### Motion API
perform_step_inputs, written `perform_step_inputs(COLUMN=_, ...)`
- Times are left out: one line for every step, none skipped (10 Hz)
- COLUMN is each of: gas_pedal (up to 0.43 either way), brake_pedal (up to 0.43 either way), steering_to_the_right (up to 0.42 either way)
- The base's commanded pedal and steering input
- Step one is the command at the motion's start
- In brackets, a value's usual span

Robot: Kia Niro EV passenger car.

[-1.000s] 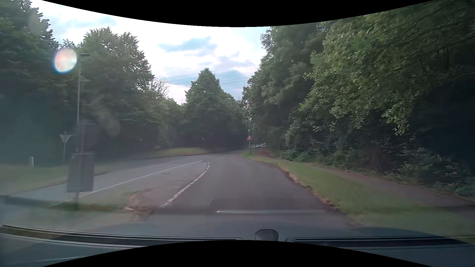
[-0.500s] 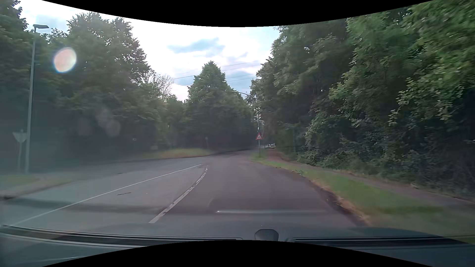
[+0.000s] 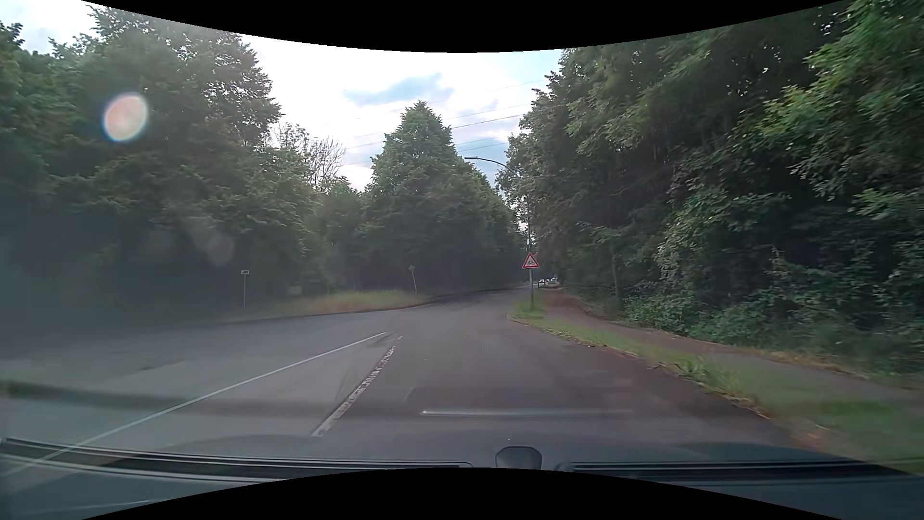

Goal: Follow the waypoints while adhering to traffic rules and regulations

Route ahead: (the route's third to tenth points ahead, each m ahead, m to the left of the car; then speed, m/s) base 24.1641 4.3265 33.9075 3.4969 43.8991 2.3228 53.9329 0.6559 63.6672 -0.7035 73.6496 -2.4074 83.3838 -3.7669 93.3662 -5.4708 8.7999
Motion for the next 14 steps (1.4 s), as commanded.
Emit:
perform_step_inputs(gas_pedal=0.087, brake_pedal=0.000, steering_to_the_right=-0.046)
perform_step_inputs(gas_pedal=0.087, brake_pedal=0.000, steering_to_the_right=-0.038)
perform_step_inputs(gas_pedal=0.087, brake_pedal=0.000, steering_to_the_right=-0.030)
perform_step_inputs(gas_pedal=0.087, brake_pedal=0.000, steering_to_the_right=-0.019)
perform_step_inputs(gas_pedal=0.087, brake_pedal=0.000, steering_to_the_right=-0.008)
perform_step_inputs(gas_pedal=0.087, brake_pedal=0.000, steering_to_the_right=-0.006)
perform_step_inputs(gas_pedal=0.087, brake_pedal=0.000, steering_to_the_right=-0.008)
perform_step_inputs(gas_pedal=0.087, brake_pedal=0.000, steering_to_the_right=-0.011)
perform_step_inputs(gas_pedal=0.087, brake_pedal=0.000, steering_to_the_right=-0.017)
perform_step_inputs(gas_pedal=0.087, brake_pedal=0.000, steering_to_the_right=-0.023)
perform_step_inputs(gas_pedal=0.098, brake_pedal=0.000, steering_to_the_right=-0.023)
perform_step_inputs(gas_pedal=0.110, brake_pedal=0.000, steering_to_the_right=-0.014)
perform_step_inputs(gas_pedal=0.110, brake_pedal=0.000, steering_to_the_right=-0.005)
perform_step_inputs(gas_pedal=0.110, brake_pedal=0.000, steering_to_the_right=0.003)
